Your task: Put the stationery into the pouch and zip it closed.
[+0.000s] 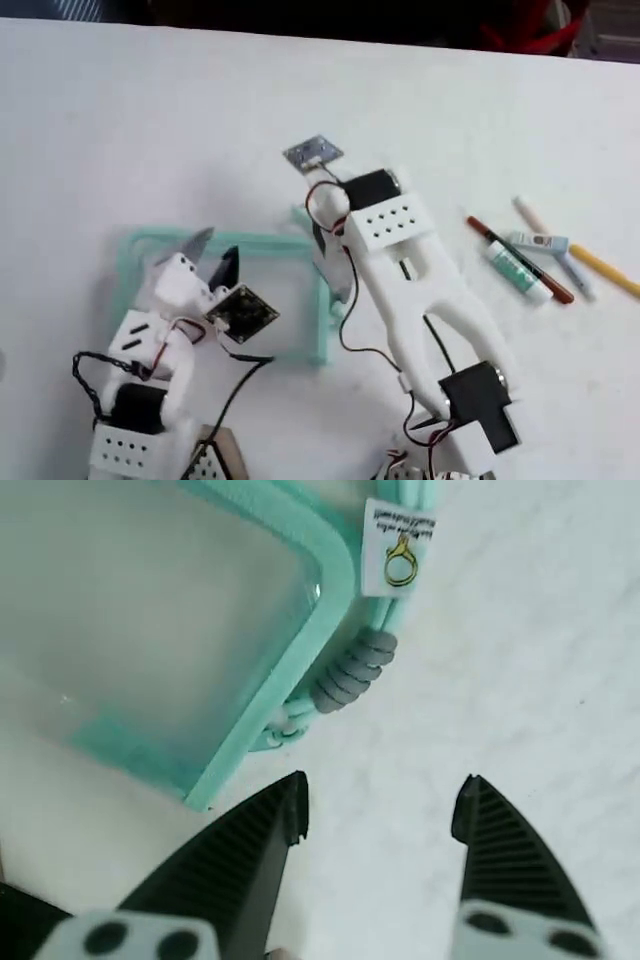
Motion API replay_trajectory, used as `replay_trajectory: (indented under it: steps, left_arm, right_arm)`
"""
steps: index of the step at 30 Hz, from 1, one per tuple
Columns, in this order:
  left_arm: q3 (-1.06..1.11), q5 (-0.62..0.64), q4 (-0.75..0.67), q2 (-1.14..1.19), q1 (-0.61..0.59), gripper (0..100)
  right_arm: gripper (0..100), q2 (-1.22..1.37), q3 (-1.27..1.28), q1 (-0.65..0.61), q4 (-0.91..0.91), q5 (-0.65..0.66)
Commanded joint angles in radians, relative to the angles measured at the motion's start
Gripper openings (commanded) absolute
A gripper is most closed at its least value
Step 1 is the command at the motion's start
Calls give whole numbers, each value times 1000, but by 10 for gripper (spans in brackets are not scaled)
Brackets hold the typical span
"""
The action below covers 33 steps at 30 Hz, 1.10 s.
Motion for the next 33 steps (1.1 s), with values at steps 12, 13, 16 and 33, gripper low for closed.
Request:
replay_trajectory:
  steps: [12, 13, 16, 33]
  left_arm:
    - [-20, -80, 34, -10, 8, 165]
    - [-20, -80, 34, -10, 8, 165]
    - [-21, -80, 32, -10, 8, 165]
    - [-21, -77, 26, -12, 16, 165]
  right_arm:
    - [233, 19, 117, -71, -280, -199]
    - [233, 44, 114, -62, -292, -207]
    - [233, 142, 109, -15, -341, -212]
    - [67, 433, -112, -2, -334, -203]
